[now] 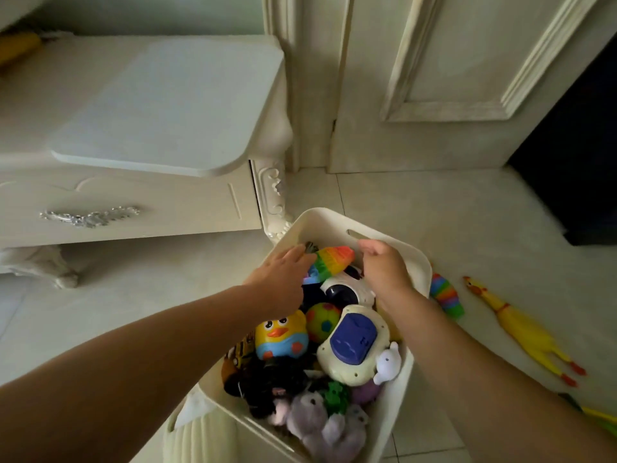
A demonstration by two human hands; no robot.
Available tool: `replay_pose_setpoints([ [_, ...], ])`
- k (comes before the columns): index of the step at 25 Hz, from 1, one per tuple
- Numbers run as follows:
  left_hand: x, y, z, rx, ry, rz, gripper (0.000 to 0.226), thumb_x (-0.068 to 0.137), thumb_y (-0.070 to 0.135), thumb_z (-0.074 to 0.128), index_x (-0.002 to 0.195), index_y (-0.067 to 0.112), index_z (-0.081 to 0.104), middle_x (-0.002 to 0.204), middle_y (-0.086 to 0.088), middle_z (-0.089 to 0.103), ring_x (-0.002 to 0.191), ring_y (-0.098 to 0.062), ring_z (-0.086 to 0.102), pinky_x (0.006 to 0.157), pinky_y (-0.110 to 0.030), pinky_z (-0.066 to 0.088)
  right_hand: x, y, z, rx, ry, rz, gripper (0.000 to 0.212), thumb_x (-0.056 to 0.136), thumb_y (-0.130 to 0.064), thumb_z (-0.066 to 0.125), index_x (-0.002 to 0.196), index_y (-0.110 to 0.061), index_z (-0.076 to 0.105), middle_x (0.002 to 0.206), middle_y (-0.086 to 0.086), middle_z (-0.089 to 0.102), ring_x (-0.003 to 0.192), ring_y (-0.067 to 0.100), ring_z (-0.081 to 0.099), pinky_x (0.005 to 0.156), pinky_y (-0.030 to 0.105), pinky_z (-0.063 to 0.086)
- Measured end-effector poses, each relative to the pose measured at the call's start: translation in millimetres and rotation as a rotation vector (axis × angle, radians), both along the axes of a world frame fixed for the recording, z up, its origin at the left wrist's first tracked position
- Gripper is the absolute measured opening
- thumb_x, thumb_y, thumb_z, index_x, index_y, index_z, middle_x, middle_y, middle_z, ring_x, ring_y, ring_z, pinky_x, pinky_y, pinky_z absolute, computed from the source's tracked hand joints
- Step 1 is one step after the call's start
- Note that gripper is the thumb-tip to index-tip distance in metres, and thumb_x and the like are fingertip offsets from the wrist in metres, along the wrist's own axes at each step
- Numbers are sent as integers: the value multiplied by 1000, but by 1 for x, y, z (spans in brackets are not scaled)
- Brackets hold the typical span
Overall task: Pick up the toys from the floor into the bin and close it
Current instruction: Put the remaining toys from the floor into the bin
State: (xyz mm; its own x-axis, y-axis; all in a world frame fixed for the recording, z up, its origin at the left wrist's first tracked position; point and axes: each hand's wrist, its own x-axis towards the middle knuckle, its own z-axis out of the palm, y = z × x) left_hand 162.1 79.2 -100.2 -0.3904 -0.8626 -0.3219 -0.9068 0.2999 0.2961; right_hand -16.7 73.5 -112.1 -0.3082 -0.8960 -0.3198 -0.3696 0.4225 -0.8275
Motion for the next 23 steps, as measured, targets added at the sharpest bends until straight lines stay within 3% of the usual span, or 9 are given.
replay_pose_setpoints([
  [5,-57,-5,45,-201,257,46,48,93,18,50,139,26,43,146,2,42,132,-20,41,109,-35,35,-69,2,46,-74,21,-74,33,89,-4,43,106,-20,67,109,6,69,103,25,65,95,40,52],
  [8,-122,4,65,-256,387,-61,47,92,12,49,137,27,46,143,3,43,128,-18,45,105,-32,39,-137,7,72,-17,159,-27,30,89,-3,48,104,-18,69,101,9,70,95,24,65,91,36,51],
  [12,-216,15,44,-172,442,-175,48,89,11,50,135,26,48,141,1,43,124,-20,47,102,-36,43,-221,16,61,143,264,-32,30,90,0,48,106,-15,69,99,5,65,95,21,62,85,31,50],
  [16,-281,4,-19,34,325,-150,53,85,13,52,136,23,47,143,-3,39,131,-26,42,108,-40,39,-279,40,2,271,457,96,33,92,-5,45,116,-14,66,124,8,61,118,25,55,93,26,42],
  [18,-301,-6,-53,94,154,-239,53,89,16,50,141,20,41,147,-5,34,138,-27,35,113,-40,31,-308,47,-33,351,508,135,35,95,-12,46,128,-14,58,136,11,54,125,28,50,101,30,42],
  [20,-310,-17,-84,109,-2,-292,54,91,16,48,144,19,35,153,-7,27,144,-28,25,116,-40,26,-332,54,-71,438,536,134,44,96,-22,47,140,-18,45,141,13,48,128,32,47,104,35,41],
  [23,-323,-30,-121,81,-155,-253,68,90,18,48,151,24,19,162,-6,3,148,-30,9,118,-44,23,-352,63,-120,528,617,168,73,91,-35,54,153,-25,18,154,12,31,139,36,31,113,41,30],
])
